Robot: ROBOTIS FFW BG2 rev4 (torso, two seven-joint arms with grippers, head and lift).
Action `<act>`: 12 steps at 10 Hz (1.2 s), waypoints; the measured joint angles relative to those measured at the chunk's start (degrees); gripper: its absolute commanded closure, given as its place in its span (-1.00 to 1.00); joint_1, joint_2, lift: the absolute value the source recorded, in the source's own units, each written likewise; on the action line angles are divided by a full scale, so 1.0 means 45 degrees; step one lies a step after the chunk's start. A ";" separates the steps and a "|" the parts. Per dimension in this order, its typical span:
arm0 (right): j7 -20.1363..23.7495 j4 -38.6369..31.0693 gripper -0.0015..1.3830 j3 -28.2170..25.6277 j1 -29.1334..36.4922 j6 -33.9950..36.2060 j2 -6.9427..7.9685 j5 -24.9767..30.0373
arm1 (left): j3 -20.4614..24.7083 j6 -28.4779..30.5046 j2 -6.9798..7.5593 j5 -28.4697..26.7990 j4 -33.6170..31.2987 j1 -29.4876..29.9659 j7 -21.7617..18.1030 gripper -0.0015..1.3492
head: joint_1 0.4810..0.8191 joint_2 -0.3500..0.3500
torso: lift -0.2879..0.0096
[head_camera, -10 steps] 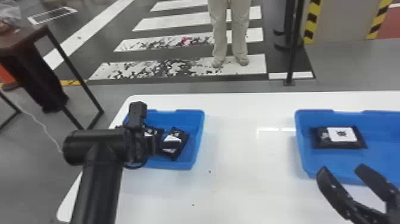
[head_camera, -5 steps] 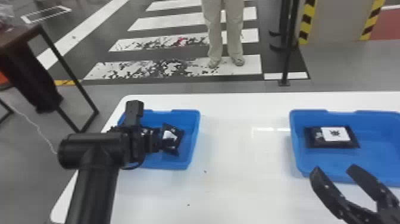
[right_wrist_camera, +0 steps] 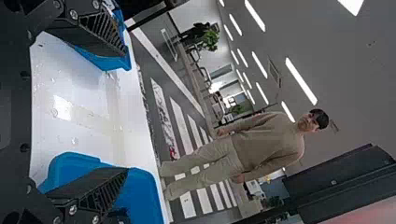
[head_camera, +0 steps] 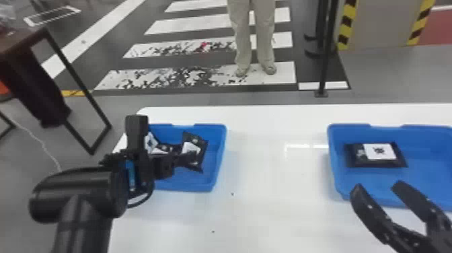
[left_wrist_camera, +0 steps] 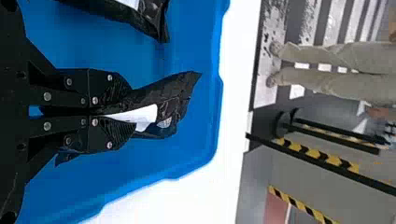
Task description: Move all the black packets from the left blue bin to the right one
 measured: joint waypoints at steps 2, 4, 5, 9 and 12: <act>0.0355 -0.0017 -0.77 0.0000 -0.0249 0.0253 -0.0001 -0.0193 | 0.0021 -0.0735 0.0016 0.1513 -0.1380 0.1028 -0.0792 0.73 | 0.27 0.50 | -0.01; 0.1267 0.0525 -0.77 0.0000 -0.0980 0.0910 -0.0041 -0.0603 | -0.0412 -0.1579 0.0036 0.3154 -0.1871 0.1797 -0.1403 0.73 | 0.27 0.40 | -0.01; 0.1530 0.0808 -0.77 0.0005 -0.1429 0.1311 -0.0079 -0.0912 | -0.0751 -0.1815 0.0033 0.3781 -0.2098 0.2186 -0.1612 0.73 | 0.27 0.32 | -0.01; 0.1543 0.1581 -0.77 0.0316 -0.2800 0.2778 -0.0549 -0.2638 | -0.2281 -0.1897 -0.0059 0.4957 -0.2690 0.2933 -0.1882 0.73 | 0.27 0.08 | -0.01; 0.1521 0.2009 -0.77 0.0387 -0.3403 0.3160 -0.0687 -0.3195 | -0.3411 -0.1715 -0.0028 0.5744 -0.2846 0.2789 -0.1903 0.73 | 0.27 -0.12 | -0.01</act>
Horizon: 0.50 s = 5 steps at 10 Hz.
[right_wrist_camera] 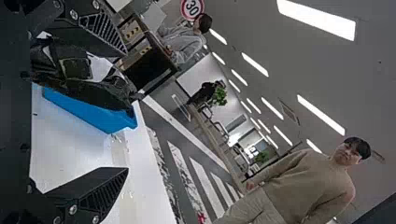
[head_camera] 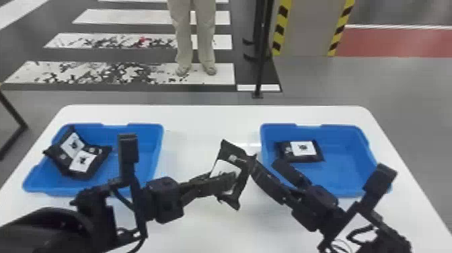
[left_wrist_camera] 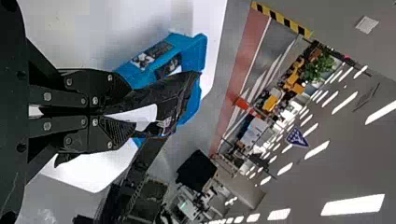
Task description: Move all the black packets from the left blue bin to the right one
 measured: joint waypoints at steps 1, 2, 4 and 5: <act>-0.0015 0.0059 -0.73 0.0042 -0.0137 0.0033 -0.0027 -0.0072 | -0.0307 0.0078 0.0009 0.0124 -0.0003 -0.0049 0.0000 0.73 | 0.27 -0.15 | -0.01; -0.0017 0.0071 -0.49 0.0109 -0.0234 0.0175 -0.0055 -0.0139 | -0.0497 0.0107 0.0014 0.0202 -0.0003 -0.0078 0.0000 0.73 | 0.27 -0.19 | -0.01; -0.0037 0.0078 0.52 0.0267 -0.0298 0.0365 -0.0073 -0.0311 | -0.0622 0.0183 0.0026 0.0244 -0.0003 -0.0139 0.0008 0.73 | 0.27 -0.18 | -0.01; -0.0037 0.0079 0.86 0.0331 -0.0302 0.0578 -0.0075 -0.0455 | -0.0606 0.0197 0.0017 0.0245 -0.0003 -0.0139 0.0019 0.73 | 0.27 -0.16 | -0.01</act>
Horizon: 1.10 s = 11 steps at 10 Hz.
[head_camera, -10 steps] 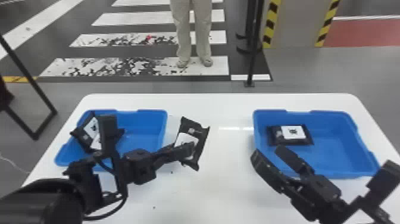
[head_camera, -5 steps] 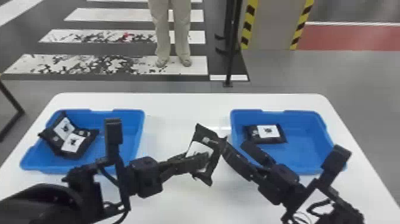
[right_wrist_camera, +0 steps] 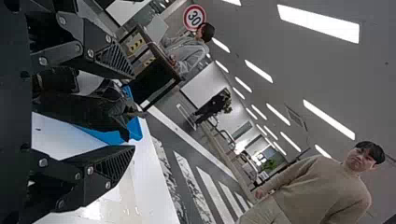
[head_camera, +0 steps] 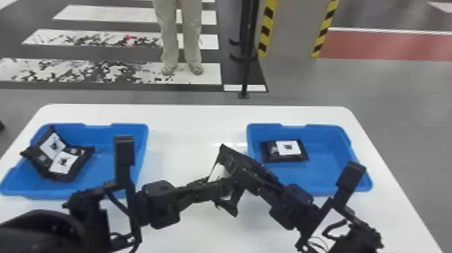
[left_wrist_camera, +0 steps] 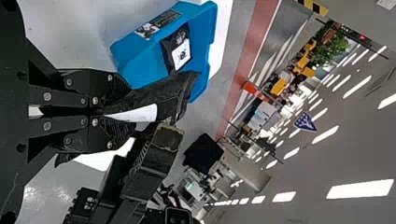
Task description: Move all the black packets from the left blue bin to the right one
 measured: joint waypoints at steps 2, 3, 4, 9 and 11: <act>0.0001 0.0068 0.85 0.0042 0.0009 0.0081 0.0015 -0.0141 | 0.0025 0.0014 -0.0008 0.0000 0.0000 -0.0032 0.0001 0.73 | 0.27 -0.14 | -0.01; 0.0014 0.0081 0.85 0.0057 0.0011 0.0020 0.0018 -0.0227 | 0.0026 0.0004 -0.0009 0.0004 0.0000 -0.0050 0.0022 0.66 | 0.27 -0.14 | -0.01; 0.0019 0.0085 0.85 0.0083 0.0011 -0.0067 0.0020 -0.0317 | 0.0009 -0.0091 -0.0011 0.0142 0.0000 -0.0036 0.0115 0.13 | 0.27 -0.14 | -0.01; -0.0097 0.1031 0.85 -0.0638 -0.0826 -0.0333 -0.0068 -0.0349 | 0.0444 -0.0436 -0.0163 0.0923 -0.0188 0.0755 0.0274 -0.76 | 0.27 -0.25 | -0.01; -0.0221 0.2231 0.85 -0.1326 -0.1909 -0.0333 -0.0325 0.0215 | 0.1029 -0.0577 -0.0282 0.0939 -0.0778 0.1339 0.0274 -0.76 | 0.27 -0.33 | -0.01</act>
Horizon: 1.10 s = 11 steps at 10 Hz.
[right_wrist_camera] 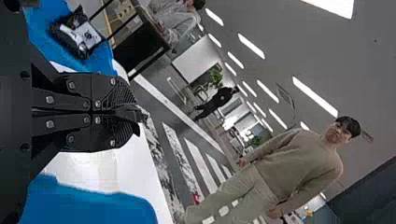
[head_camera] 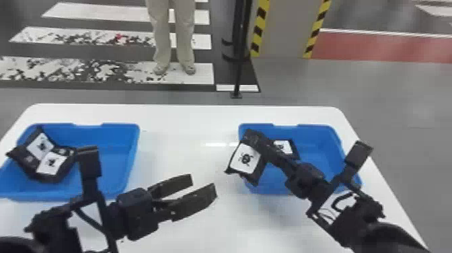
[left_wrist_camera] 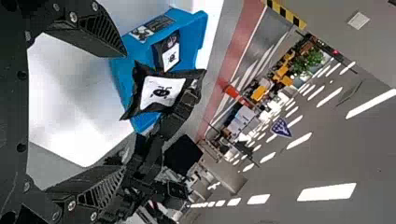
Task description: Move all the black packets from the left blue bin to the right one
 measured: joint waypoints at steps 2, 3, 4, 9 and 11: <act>-0.0173 0.1841 0.77 -0.0704 -0.1255 0.0005 -0.0177 0.1147 | 0.0595 -0.0101 -0.0098 0.0009 -0.0462 0.0428 0.0001 -0.75 | 0.27 -0.45 | -0.01; -0.0316 0.2599 0.41 -0.1113 -0.1775 0.0010 -0.0213 0.1882 | 0.0783 -0.0194 -0.0142 0.0009 -0.0599 0.0526 0.0003 -0.75 | 0.27 -0.52 | -0.01; -0.0497 0.3121 -0.26 -0.1455 -0.2145 0.0011 -0.0234 0.2623 | 0.0945 -0.0323 -0.0181 0.0001 -0.0688 0.0595 0.0026 -0.75 | 0.27 -0.59 | -0.01; -0.0902 0.0462 -0.82 -0.1830 0.0312 -0.2129 0.0490 0.5704 | 0.2305 -0.0478 -0.0261 -0.0975 -0.0847 0.0837 0.0344 -0.75 | 0.27 -0.47 | -0.01; -0.1237 -0.1511 -0.82 -0.1623 0.2278 -0.3307 0.1068 0.6310 | 0.3319 -0.0501 -0.0299 -0.2298 -0.0847 0.0577 0.0781 -0.76 | 0.27 -0.26 | -0.01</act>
